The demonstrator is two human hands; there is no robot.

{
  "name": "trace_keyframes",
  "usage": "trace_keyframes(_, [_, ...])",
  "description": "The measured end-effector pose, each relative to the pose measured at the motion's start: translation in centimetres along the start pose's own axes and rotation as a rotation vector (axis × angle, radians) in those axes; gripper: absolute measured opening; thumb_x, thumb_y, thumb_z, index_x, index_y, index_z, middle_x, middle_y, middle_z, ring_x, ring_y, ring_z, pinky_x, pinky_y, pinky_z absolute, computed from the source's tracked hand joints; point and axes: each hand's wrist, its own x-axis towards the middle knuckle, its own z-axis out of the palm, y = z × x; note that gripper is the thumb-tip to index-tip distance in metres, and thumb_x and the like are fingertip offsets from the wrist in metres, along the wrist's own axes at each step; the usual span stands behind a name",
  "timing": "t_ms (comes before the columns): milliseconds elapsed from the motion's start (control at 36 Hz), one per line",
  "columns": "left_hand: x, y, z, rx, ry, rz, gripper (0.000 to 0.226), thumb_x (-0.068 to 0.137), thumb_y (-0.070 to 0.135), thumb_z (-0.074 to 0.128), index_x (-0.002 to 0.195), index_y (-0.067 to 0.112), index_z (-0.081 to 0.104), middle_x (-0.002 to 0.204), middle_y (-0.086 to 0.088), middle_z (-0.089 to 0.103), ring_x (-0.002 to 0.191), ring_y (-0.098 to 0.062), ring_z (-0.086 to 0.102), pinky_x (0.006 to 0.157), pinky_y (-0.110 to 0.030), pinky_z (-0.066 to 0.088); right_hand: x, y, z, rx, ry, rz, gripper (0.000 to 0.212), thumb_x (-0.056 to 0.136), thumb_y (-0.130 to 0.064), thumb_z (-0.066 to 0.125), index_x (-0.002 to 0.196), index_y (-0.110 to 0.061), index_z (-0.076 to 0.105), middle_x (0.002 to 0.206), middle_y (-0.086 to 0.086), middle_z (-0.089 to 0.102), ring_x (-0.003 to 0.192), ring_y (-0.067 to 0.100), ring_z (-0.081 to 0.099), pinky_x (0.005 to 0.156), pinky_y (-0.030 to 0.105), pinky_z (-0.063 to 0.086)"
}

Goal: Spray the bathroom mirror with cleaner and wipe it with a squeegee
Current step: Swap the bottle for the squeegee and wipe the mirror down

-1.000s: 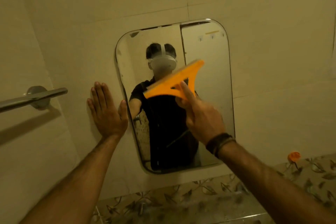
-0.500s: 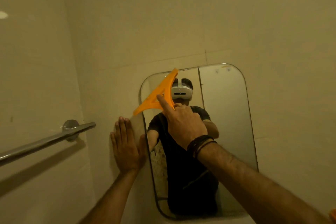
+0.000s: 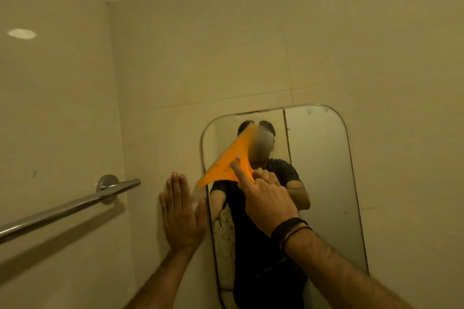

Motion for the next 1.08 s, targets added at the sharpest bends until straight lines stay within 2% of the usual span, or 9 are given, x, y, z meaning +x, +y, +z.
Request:
trace_keyframes(83, [-0.1, 0.0, -0.1, -0.007, -0.003, 0.004, 0.078, 0.104, 0.057, 0.016, 0.164, 0.006, 0.018, 0.173, -0.011, 0.013, 0.160, -0.027, 0.012, 0.129, -0.050, 0.012, -4.3, 1.4, 1.5, 0.023, -0.067, 0.006, 0.076, 0.104, -0.025, 0.033, 0.142, -0.045, -0.029, 0.102, -0.002, 0.063, 0.067, 0.012, 0.061, 0.057, 0.021, 0.052])
trace_keyframes(167, [-0.1, 0.0, 0.0, -0.034, -0.011, -0.002, 0.074, 0.104, 0.051, 0.020, 0.165, 0.009, 0.013, 0.174, -0.008, 0.007, 0.161, -0.024, 0.007, 0.130, -0.050, 0.008, -8.8, 2.9, 2.9, 0.055, -0.186, 0.010, 0.091, 0.103, -0.022, 0.036, 0.127, -0.051, -0.047, 0.104, -0.003, 0.063, 0.073, 0.010, 0.062, 0.066, 0.019, 0.052])
trace_keyframes(444, [-0.2, 0.0, 0.1, -0.025, -0.005, -0.005, 0.071, 0.103, 0.042, 0.027, 0.164, 0.008, 0.015, 0.174, -0.008, 0.008, 0.161, -0.024, 0.008, 0.130, -0.050, 0.010, -16.1, 4.5, 3.5, -0.033, -0.461, 0.102, 0.079, 0.104, -0.036, 0.023, 0.119, -0.052, -0.052, 0.113, 0.000, 0.059, 0.084, 0.013, 0.063, 0.076, 0.031, 0.056])
trace_keyframes(528, [-0.1, 0.0, 0.1, -0.018, -0.011, -0.010, 0.072, 0.103, 0.042, 0.027, 0.164, 0.008, 0.015, 0.174, -0.009, 0.009, 0.161, -0.025, 0.008, 0.129, -0.050, 0.010, -15.8, 3.8, 2.9, -0.055, -0.394, 0.103, 0.087, 0.103, -0.032, 0.036, 0.129, -0.049, -0.046, 0.101, -0.003, 0.060, 0.067, 0.009, 0.056, 0.065, 0.025, 0.056])
trace_keyframes(611, [-0.1, 0.1, 0.1, -0.026, -0.007, -0.009, 0.072, 0.103, 0.043, 0.025, 0.165, 0.008, 0.014, 0.174, -0.009, 0.008, 0.161, -0.025, 0.008, 0.129, -0.051, 0.010, -14.0, 3.8, 2.3, -0.024, -0.117, 0.087, 0.104, 0.084, -0.025, 0.070, 0.154, -0.037, -0.006, 0.069, -0.004, 0.061, 0.035, 0.004, 0.033, 0.032, 0.010, 0.034])
trace_keyframes(667, [-0.2, 0.0, 0.2, -0.032, -0.010, 0.001, 0.072, 0.103, 0.043, 0.026, 0.165, 0.008, 0.013, 0.174, -0.009, 0.007, 0.161, -0.025, 0.007, 0.130, -0.051, 0.009, -11.9, 3.8, 1.4, -0.029, -0.012, 0.084, 0.091, 0.087, -0.022, 0.062, 0.154, -0.036, 0.002, 0.071, -0.003, 0.061, 0.033, 0.002, 0.024, 0.033, 0.007, 0.028])
trace_keyframes(806, [-0.2, 0.0, 0.1, -0.030, 0.011, -0.002, 0.072, 0.103, 0.041, 0.029, 0.164, 0.007, 0.015, 0.173, -0.011, 0.010, 0.161, -0.026, 0.009, 0.130, -0.049, 0.007, -4.0, 2.8, -3.4, -0.009, 0.091, 0.050, 0.064, 0.103, -0.030, 0.037, 0.150, -0.040, -0.005, 0.103, 0.009, 0.063, 0.054, 0.008, 0.049, 0.050, 0.028, 0.054])
trace_keyframes(944, [-0.2, -0.2, 0.2, -0.022, 0.007, 0.003, 0.072, 0.103, 0.043, 0.028, 0.165, 0.009, 0.011, 0.173, -0.010, 0.008, 0.161, -0.027, 0.008, 0.130, -0.050, 0.008, 0.3, 2.7, -4.7, -0.090, 0.100, 0.110, 0.063, 0.104, -0.028, 0.040, 0.154, -0.033, 0.002, 0.071, -0.005, 0.043, 0.047, 0.004, 0.036, 0.043, 0.018, 0.026])
trace_keyframes(1083, [-0.2, -0.3, 0.3, -0.017, 0.008, 0.011, 0.072, 0.104, 0.043, 0.027, 0.165, 0.007, 0.011, 0.173, -0.012, 0.009, 0.161, -0.028, 0.008, 0.130, -0.052, 0.009, -3.2, 4.6, -1.7, -0.016, 0.084, 0.117, 0.067, 0.102, -0.027, 0.043, 0.152, -0.036, -0.001, 0.097, 0.005, 0.059, 0.057, 0.012, 0.051, 0.050, 0.029, 0.053])
